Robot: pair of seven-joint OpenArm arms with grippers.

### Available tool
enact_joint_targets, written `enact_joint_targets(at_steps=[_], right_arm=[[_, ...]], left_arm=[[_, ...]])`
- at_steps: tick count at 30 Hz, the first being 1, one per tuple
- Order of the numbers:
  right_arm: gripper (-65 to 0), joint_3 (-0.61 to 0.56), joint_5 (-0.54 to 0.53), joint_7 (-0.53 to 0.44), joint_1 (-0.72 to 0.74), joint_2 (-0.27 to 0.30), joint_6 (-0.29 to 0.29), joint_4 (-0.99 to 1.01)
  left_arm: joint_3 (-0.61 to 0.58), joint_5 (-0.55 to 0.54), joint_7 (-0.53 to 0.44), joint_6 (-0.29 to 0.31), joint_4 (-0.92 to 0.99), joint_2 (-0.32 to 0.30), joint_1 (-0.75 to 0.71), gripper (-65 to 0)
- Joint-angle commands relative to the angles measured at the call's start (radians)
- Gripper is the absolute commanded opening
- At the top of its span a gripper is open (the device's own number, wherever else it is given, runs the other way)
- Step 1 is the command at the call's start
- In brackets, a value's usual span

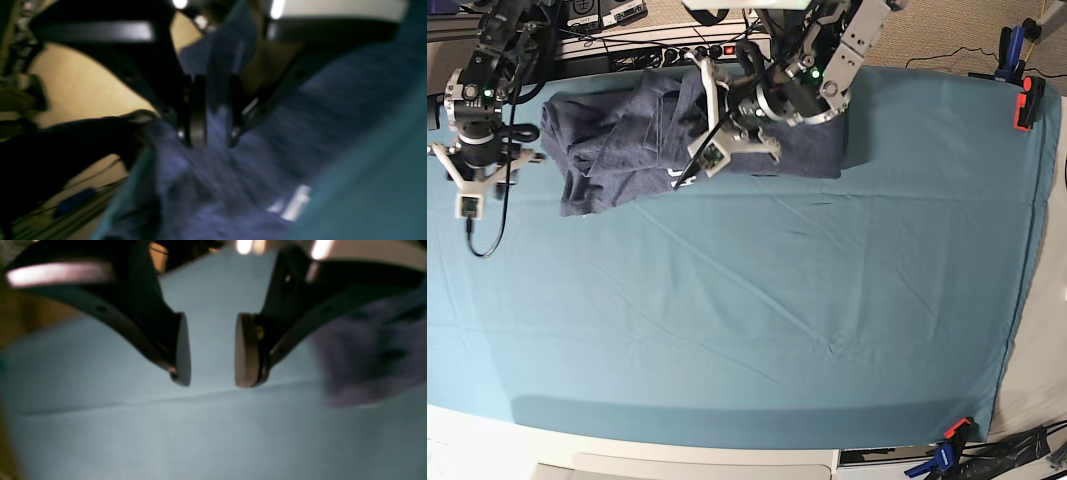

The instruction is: Fold the T-shirt properly

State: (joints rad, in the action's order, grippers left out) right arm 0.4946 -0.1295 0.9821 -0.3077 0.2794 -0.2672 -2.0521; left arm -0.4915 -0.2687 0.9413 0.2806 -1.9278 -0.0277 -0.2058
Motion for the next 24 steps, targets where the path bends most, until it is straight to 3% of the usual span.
enact_joint_targets(at_steps=[1,6,9,12,18,24], right_arm=[[-41.6,0.006,-0.03,-0.016,0.006,0.016,-0.016,-0.014],[-41.4,0.007,-0.12,0.013,0.006,0.017,-0.095,-0.014],[-34.4,0.007,-0.171,0.04,0.006,0.017,-0.132,-0.014],[-32.7,0.007,-0.235,0.051,0.006,0.017,-0.166,-0.014],[-32.5,0.01,-0.308,0.058,0.015,0.017,-0.19,-0.014],[-32.5,0.126,-0.308,0.031,0.065,0.018,-0.19,-0.014]], left_arm=[[-0.003,-0.011,-0.011,0.003,-0.016,0.011,0.014,-55.4],[-0.003,-0.023,0.013,0.014,-0.024,0.011,0.038,-55.0],[-0.003,-0.024,0.025,0.06,-0.031,0.011,0.037,-53.6],[-0.003,-0.023,0.031,0.06,-0.033,0.011,0.037,-52.9],[-0.003,-0.023,0.05,0.085,-0.034,0.01,0.037,-37.7],[-0.003,-0.022,0.057,0.084,-0.034,0.01,0.037,-37.0]])
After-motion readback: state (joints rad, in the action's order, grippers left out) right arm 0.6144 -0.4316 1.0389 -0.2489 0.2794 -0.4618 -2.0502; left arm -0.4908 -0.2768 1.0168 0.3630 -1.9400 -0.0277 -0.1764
